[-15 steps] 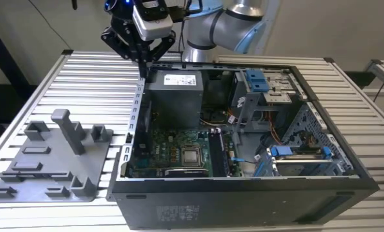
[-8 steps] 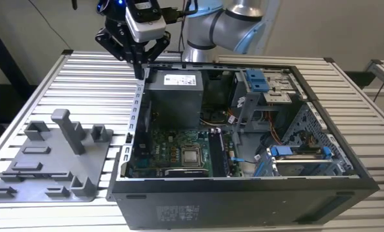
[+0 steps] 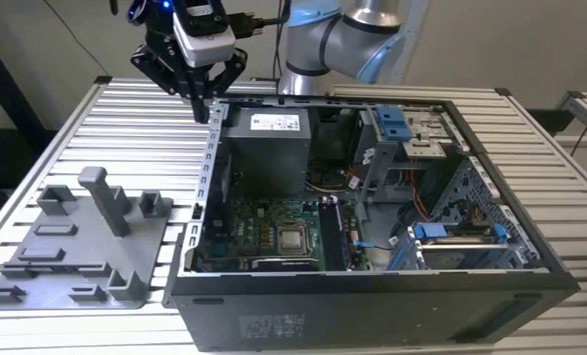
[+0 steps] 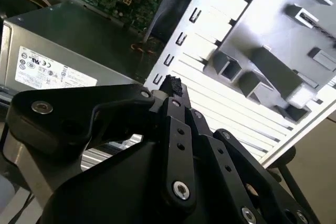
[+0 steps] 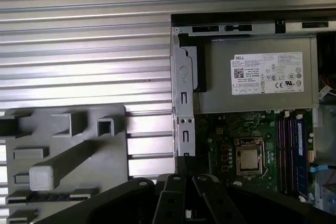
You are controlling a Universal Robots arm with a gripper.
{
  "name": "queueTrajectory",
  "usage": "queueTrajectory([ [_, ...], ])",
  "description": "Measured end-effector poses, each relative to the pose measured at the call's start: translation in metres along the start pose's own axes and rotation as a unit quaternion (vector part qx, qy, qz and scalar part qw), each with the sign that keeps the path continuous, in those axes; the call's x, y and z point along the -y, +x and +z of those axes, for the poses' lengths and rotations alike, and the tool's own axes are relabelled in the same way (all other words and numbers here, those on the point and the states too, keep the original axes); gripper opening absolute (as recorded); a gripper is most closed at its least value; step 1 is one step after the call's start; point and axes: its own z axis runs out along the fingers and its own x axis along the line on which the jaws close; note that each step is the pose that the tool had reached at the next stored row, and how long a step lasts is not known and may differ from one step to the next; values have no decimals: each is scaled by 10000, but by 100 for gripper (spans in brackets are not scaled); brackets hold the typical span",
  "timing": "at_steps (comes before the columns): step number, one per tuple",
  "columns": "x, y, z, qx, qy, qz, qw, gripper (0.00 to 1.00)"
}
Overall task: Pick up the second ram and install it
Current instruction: 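Reach for the second ram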
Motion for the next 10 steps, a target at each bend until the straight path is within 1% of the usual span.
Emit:
queueTrajectory([
  [6, 12, 95, -2, 0, 0, 1, 10000, 11],
  [10, 16, 137, -2, -1, 0, 6, 10000, 11],
])
